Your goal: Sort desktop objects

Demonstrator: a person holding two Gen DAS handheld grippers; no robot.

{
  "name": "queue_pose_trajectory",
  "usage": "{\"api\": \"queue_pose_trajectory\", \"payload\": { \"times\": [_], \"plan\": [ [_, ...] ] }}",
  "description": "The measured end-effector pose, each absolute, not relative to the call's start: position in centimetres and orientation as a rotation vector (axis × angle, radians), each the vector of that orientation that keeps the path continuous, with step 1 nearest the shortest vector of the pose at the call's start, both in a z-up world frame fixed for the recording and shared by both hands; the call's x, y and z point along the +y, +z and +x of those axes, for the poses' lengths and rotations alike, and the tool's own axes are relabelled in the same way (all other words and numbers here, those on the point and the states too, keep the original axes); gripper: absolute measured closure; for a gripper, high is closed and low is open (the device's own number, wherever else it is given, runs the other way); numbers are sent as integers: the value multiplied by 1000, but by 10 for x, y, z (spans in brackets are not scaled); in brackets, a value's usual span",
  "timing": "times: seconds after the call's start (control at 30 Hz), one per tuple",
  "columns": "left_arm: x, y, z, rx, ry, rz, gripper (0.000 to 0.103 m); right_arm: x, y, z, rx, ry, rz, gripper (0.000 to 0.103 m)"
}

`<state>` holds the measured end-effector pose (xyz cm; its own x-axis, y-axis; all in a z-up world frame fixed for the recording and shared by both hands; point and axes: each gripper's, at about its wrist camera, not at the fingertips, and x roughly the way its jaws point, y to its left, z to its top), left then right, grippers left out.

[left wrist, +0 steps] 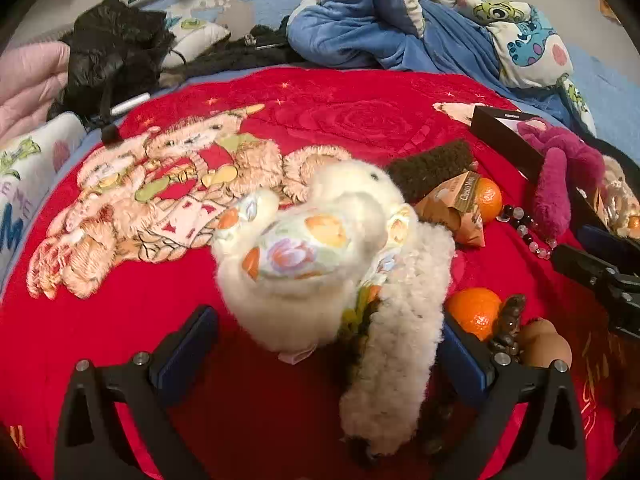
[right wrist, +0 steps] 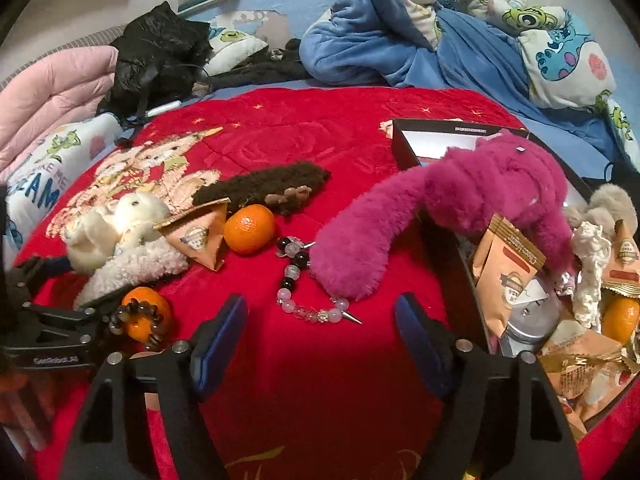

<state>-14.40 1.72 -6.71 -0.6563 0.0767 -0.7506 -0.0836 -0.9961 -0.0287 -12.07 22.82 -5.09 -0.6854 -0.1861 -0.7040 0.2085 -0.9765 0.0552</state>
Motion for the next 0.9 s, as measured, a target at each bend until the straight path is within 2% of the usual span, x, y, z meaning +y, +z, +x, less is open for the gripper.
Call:
{"api": "queue_pose_trajectory", "payload": {
  "times": [0.1,0.17,0.2,0.23,0.33,0.37,0.63,0.73,0.9],
  "plan": [
    [22,-67,-142,54,2798,-1254,0,231,-48,-118,8,-2692,1106,29],
    [23,-67,-142,63,2801,-1253,0,231,-46,-115,-41,-2644,1090,46],
    [23,-67,-142,60,2801,-1253,0,230,-47,-115,-99,-2583,1102,47],
    [23,-67,-142,58,2801,-1253,0,228,-49,-115,-115,-2555,1114,47],
    [23,-67,-140,64,2804,-1253,0,214,-58,-119,69,-2631,1175,47],
    [23,-67,-140,65,2804,-1254,0,213,-61,-120,74,-2632,1191,47],
    [22,-68,-141,54,2797,-1262,0,227,-66,-131,-49,-2587,1192,45],
    [26,-73,-144,90,2789,-1320,0,223,-66,-135,-23,-2617,1206,54],
    [30,-73,-144,153,2810,-1319,0,224,-68,-135,-13,-2634,1208,59]
  ]
}}
